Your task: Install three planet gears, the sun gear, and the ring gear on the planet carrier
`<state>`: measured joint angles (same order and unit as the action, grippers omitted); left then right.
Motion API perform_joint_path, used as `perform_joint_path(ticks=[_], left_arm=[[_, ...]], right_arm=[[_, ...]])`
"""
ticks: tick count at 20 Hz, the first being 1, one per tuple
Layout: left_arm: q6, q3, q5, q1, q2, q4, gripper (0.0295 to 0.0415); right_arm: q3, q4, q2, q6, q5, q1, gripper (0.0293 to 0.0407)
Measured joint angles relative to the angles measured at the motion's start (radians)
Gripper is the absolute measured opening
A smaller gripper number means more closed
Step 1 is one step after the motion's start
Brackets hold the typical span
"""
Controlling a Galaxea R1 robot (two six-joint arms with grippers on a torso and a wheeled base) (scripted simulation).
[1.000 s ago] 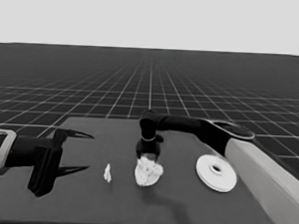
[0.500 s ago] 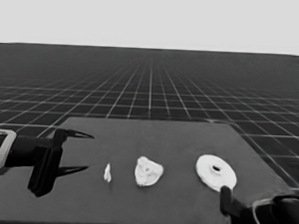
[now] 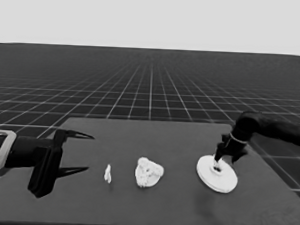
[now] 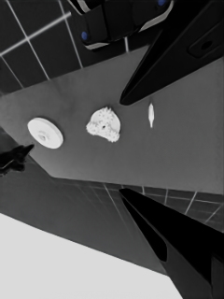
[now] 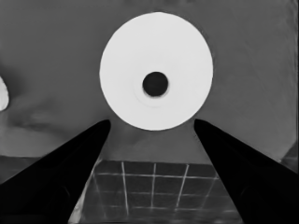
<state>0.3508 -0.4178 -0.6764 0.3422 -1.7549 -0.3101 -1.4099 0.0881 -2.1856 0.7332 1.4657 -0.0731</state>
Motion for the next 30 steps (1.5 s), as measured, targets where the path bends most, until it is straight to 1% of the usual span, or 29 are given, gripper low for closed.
perform_joint_path(ticks=[4, 5, 6, 7, 9, 14, 15, 24, 25, 26, 28, 30], left_arm=[[0.000, 0.000, 0.000, 0.000, 0.000, 0.000, 0.0385], [0.000, 0.000, 0.000, 0.000, 0.000, 0.000, 0.0385], [0.000, 0.000, 0.000, 0.000, 0.000, 0.000, 0.0385], [0.000, 0.000, 0.000, 0.000, 0.000, 0.000, 0.0385], [0.000, 0.000, 0.000, 0.000, 0.000, 0.000, 0.0385], [0.000, 0.000, 0.000, 0.000, 0.000, 0.000, 0.0385], [0.000, 0.000, 0.000, 0.000, 0.000, 0.000, 0.0385], [0.000, 0.000, 0.000, 0.000, 0.000, 0.000, 0.0385], [0.000, 0.000, 0.000, 0.000, 0.000, 0.000, 0.0385], [0.000, 0.000, 0.000, 0.000, 0.000, 0.000, 0.0385], [0.000, 0.000, 0.000, 0.000, 0.000, 0.000, 0.0385], [0.000, 0.000, 0.000, 0.000, 0.000, 0.000, 0.0385]], right_arm=[[-0.078, -0.003, -0.039, 0.000, 0.017, 0.002, 0.0385], [-0.109, 0.052, -0.055, -0.007, -0.045, 0.079, 0.0385], [-0.139, 0.083, -0.071, -0.015, -0.083, 0.134, 0.0385], [-0.163, 0.099, -0.084, -0.021, -0.106, 0.164, 0.0385], [-0.188, 0.113, -0.097, -0.029, -0.127, 0.190, 0.0385], [-0.201, 0.120, -0.104, -0.032, -0.138, 0.201, 0.0385], [-0.202, 0.120, -0.104, -0.032, -0.138, 0.201, 0.0349], [-0.202, 0.120, -0.104, -0.033, -0.139, 0.201, 0.0348], [-0.132, 0.078, -0.069, -0.010, -0.073, 0.135, 0.0348], [-0.104, 0.046, -0.054, -0.002, -0.035, 0.079, 0.0348], [-0.092, 0.014, -0.046, 0.000, 0.001, 0.027, 0.0348], [-0.090, 0.003, -0.045, 0.000, 0.013, 0.011, 0.0348]])
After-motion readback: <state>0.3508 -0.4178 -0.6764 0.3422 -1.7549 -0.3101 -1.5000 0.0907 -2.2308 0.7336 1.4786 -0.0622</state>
